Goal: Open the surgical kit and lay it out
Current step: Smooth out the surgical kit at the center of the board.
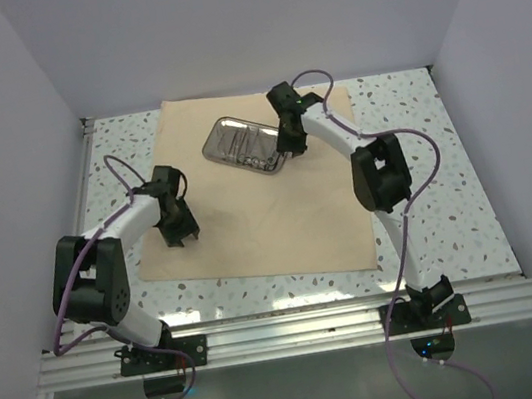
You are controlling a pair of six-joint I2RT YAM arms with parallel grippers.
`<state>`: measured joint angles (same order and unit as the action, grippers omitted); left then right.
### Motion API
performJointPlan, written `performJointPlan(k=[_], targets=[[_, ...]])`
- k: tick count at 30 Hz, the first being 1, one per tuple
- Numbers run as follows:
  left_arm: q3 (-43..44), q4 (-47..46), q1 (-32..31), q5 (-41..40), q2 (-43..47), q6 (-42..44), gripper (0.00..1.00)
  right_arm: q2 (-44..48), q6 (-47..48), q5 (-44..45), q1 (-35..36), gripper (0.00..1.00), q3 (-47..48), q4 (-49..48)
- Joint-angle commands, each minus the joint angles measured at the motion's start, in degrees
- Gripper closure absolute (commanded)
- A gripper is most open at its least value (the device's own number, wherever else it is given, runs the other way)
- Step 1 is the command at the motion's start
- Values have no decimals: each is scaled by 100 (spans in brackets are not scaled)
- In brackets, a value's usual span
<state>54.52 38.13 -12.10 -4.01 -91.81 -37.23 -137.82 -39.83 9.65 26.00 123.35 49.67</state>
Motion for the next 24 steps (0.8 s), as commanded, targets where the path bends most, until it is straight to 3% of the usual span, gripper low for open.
performJointPlan(k=[1,24], targets=[[6,98,-21,-126,216,181,53,712,-226,230,37,66,197,-388],[138,81,-21,-65,84,287,53,-263,-420,116,133,66,524,60]])
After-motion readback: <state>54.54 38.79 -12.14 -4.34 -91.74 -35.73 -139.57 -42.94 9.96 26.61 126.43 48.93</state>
